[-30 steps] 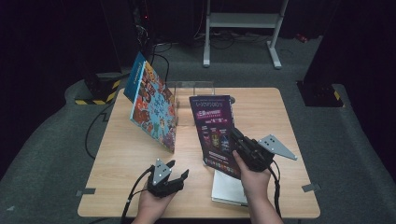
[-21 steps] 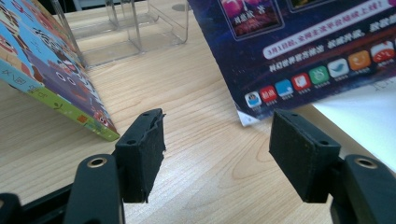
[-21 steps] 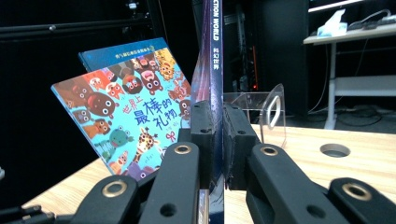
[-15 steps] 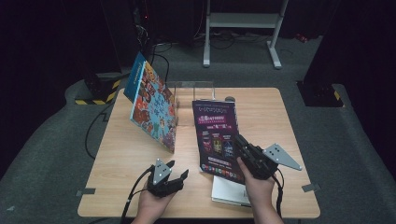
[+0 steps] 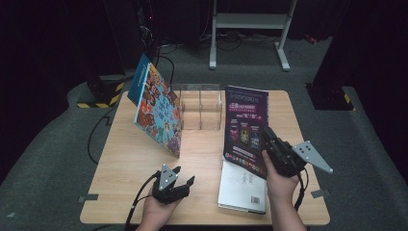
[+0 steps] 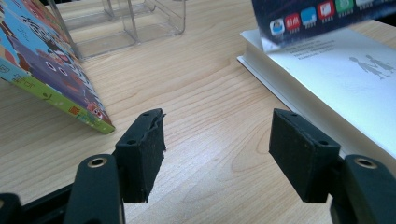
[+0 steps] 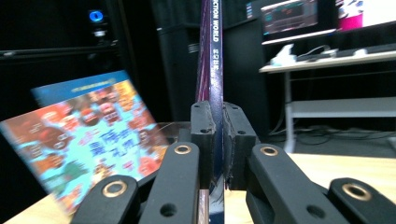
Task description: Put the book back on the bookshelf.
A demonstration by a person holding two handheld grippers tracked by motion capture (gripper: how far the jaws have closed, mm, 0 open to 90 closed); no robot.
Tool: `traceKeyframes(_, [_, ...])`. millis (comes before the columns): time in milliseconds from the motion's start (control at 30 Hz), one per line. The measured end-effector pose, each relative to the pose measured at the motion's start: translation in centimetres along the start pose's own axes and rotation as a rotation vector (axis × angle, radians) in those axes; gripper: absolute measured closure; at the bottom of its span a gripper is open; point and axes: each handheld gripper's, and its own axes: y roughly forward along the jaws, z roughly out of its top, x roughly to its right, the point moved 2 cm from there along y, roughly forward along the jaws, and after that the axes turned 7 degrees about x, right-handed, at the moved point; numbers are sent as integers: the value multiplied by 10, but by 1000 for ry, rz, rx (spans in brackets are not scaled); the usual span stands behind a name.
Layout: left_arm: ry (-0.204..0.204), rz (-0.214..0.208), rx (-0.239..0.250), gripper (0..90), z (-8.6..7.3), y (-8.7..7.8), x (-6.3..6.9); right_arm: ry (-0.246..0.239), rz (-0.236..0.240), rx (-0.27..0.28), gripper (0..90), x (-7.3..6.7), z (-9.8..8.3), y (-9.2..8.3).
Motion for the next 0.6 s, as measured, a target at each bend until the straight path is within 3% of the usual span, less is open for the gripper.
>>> traceKeyframes(267, [3, -6, -4, 359, -1, 2, 2, -25, -79, 18, 848, 20, 5, 13])
traceKeyframes(500, [14, -14, -14, 360, -1, 3, 3, -64, -97, -12, 848, 22, -2, 34])
traceKeyframes(600, [5, -10, -9, 361, -1, 2, 2, -46, -105, -14, 848, 23, -6, 40])
